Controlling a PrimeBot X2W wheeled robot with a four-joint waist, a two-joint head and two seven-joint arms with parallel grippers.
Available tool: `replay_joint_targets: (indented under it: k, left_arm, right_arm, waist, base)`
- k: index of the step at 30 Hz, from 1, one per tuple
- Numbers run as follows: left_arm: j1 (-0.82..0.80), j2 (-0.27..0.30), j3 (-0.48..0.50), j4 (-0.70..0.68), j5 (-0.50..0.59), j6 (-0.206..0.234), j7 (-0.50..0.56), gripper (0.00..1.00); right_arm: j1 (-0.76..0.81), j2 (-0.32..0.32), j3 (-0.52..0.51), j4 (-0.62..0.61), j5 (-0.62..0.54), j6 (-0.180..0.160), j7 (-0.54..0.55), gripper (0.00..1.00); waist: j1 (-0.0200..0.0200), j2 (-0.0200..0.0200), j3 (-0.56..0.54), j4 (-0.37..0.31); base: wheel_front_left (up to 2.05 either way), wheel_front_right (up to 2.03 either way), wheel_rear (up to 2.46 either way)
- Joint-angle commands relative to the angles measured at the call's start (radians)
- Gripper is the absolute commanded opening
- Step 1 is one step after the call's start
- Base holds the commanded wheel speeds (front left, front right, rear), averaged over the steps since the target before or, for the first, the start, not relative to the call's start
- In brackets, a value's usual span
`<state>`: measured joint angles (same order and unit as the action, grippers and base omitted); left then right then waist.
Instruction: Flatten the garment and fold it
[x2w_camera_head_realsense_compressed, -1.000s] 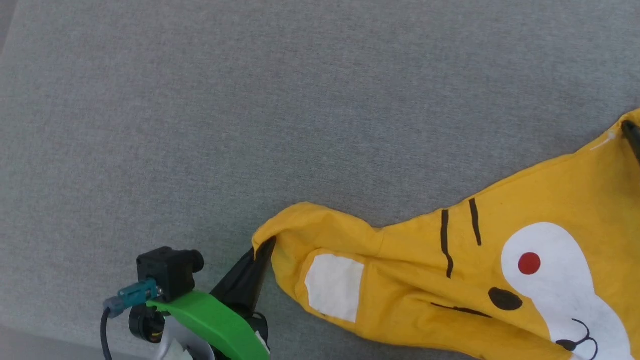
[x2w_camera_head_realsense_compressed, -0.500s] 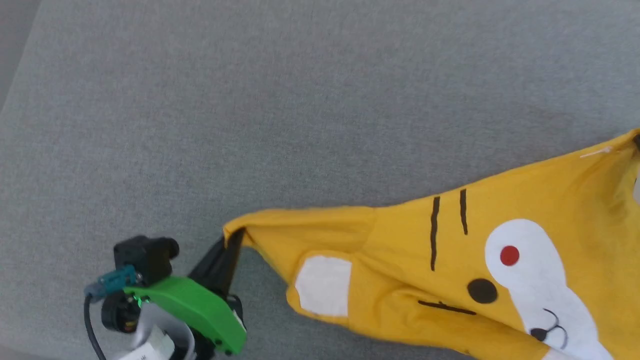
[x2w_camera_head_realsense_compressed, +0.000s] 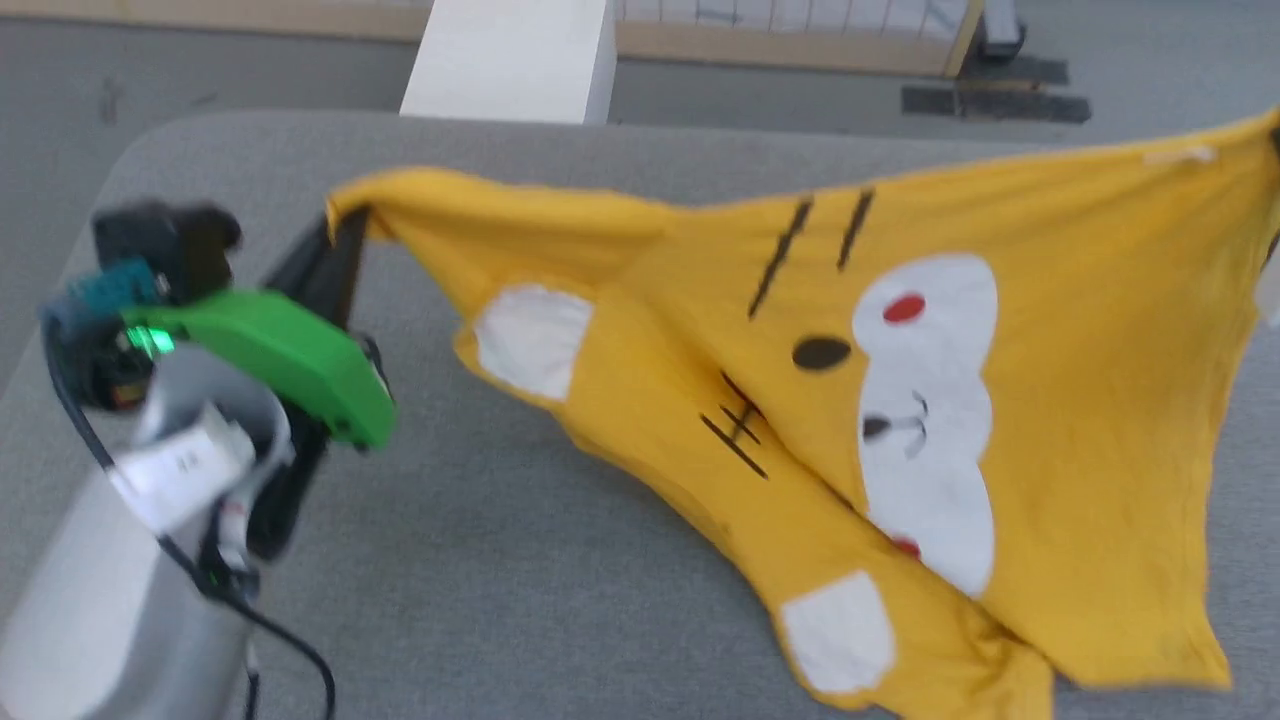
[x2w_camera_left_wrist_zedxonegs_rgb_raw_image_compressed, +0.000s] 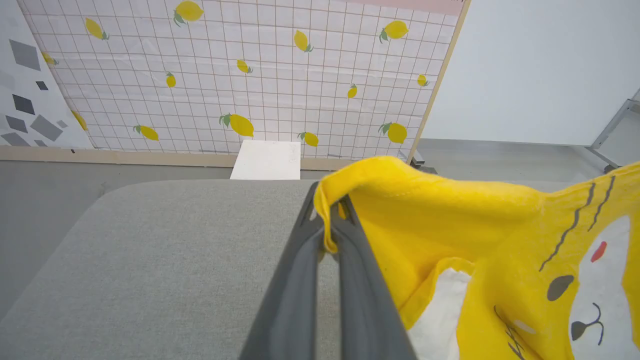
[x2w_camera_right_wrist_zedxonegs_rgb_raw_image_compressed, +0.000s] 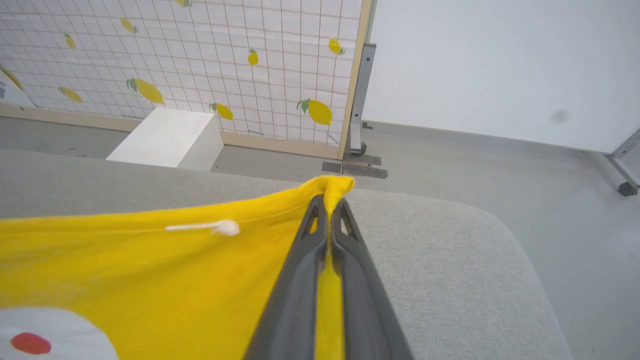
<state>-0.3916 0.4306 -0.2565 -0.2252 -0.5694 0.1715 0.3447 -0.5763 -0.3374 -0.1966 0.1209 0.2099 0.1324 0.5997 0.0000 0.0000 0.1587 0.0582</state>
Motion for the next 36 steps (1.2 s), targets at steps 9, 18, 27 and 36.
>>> replay_joint_targets:
  k: [9,18,27,36]
  left_arm:
    - [-0.383,0.035,0.002,0.147,0.059,-0.031,0.081,0.00]
    - [-0.645,0.058,-0.011,0.298,0.109,-0.047,0.140,0.00]
    - [-0.828,0.052,-0.026,0.410,0.117,-0.045,0.226,0.00]
    - [-1.076,-0.022,-0.069,0.538,0.212,-0.006,0.123,0.00]
  right_arm:
    - [-0.228,0.006,0.109,0.034,-0.032,-0.002,-0.044,0.00]
    - [-0.412,0.038,0.236,0.139,-0.041,-0.002,-0.043,0.00]
    - [-0.524,0.045,0.279,0.185,-0.015,-0.002,0.021,0.00]
    - [-0.683,0.047,0.289,0.243,-0.067,-0.002,0.054,0.00]
  waist:
    - [0.0000,0.0000,-0.125,-0.093]
    - [0.0000,0.0000,-0.172,-0.140]
    - [0.0000,0.0000,-0.128,-0.165]
    - [0.0000,0.0000,0.093,-0.176]
  base:
    - [0.00,0.00,0.00]
    - [0.00,0.00,0.00]
    - [0.00,0.00,0.00]
    - [0.00,0.00,0.00]
